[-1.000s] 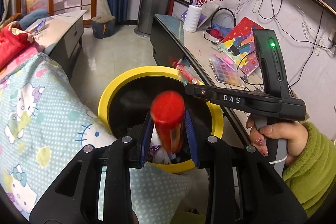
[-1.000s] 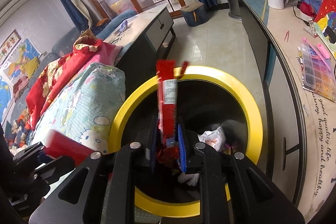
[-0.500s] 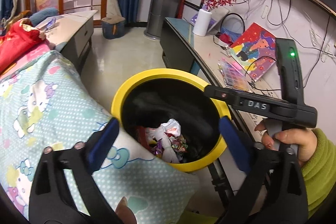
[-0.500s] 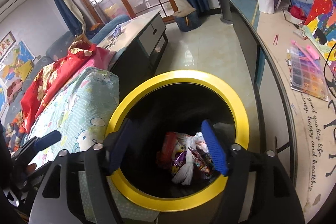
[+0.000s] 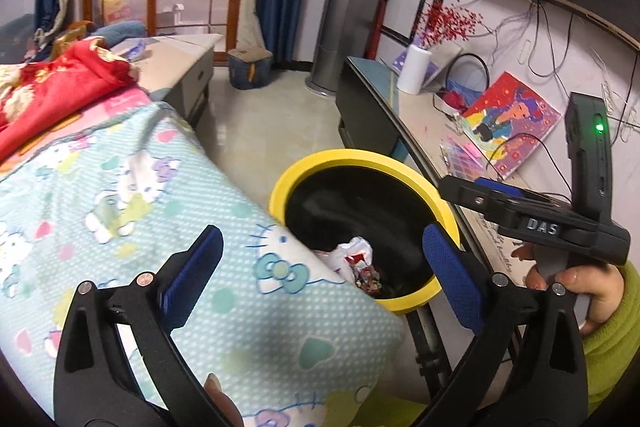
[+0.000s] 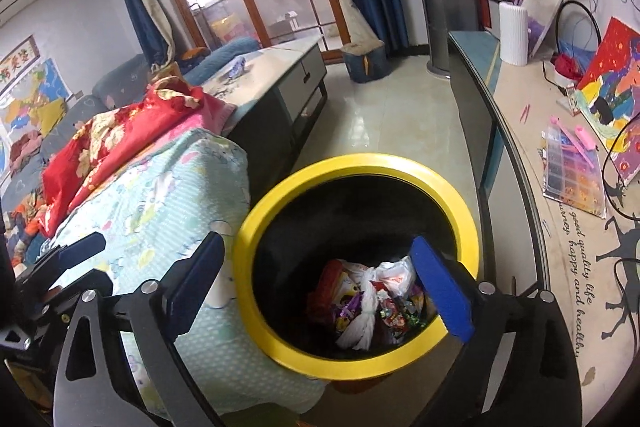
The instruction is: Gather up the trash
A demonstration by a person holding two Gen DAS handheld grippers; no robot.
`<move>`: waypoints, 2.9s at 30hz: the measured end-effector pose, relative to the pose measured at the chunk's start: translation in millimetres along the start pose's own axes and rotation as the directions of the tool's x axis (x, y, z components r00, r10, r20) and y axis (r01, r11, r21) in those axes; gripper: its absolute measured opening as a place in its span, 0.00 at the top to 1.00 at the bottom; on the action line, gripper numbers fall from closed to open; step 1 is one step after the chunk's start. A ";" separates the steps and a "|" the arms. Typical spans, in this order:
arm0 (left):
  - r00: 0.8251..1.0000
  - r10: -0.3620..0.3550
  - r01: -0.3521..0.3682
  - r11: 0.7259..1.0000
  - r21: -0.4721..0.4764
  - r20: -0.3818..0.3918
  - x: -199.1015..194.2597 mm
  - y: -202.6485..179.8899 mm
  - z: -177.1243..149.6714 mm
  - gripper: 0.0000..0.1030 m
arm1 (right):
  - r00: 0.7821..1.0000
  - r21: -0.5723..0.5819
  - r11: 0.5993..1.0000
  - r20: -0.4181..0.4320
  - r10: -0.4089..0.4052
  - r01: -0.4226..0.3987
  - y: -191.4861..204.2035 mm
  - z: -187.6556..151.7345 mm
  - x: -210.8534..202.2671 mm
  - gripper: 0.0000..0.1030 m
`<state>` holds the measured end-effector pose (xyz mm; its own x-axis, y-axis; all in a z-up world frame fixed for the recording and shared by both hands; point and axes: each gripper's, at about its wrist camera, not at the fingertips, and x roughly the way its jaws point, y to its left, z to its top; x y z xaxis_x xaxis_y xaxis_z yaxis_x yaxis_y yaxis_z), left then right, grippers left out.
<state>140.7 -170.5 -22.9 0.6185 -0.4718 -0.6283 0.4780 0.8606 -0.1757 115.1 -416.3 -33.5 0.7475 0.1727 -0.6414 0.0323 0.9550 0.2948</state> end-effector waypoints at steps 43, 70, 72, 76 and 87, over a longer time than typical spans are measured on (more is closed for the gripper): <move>0.876 0.349 -0.306 0.936 -0.176 0.333 -135.6 52.6 -59.8 0.11 | 0.861 -0.268 0.960 0.504 0.063 0.087 134.1 -73.1 -68.5 0.06; 0.886 0.355 -0.310 0.932 -0.188 0.297 -124.9 60.5 -72.2 0.11 | 0.892 -0.244 0.966 0.451 0.038 0.082 127.4 -80.4 -46.8 0.06; 0.886 0.357 -0.312 0.931 -0.188 0.297 -124.9 60.4 -72.2 0.11 | 0.891 -0.243 0.967 0.452 0.038 0.082 127.7 -80.4 -46.7 0.06; 0.887 0.356 -0.311 0.931 -0.190 0.295 -125.1 60.6 -72.6 0.11 | 0.892 -0.242 0.967 0.451 0.037 0.082 127.7 -80.6 -46.6 0.06; 0.886 0.356 -0.310 0.932 -0.190 0.297 -125.2 60.5 -72.7 0.11 | 0.892 -0.243 0.967 0.451 0.038 0.082 127.7 -80.7 -46.7 0.06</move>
<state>46.8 -45.4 -9.9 0.9032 -0.1689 -0.3945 0.1351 0.9845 -0.1122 30.8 -283.0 -23.1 0.9670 0.0812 -0.2414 -0.0685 0.9958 0.0606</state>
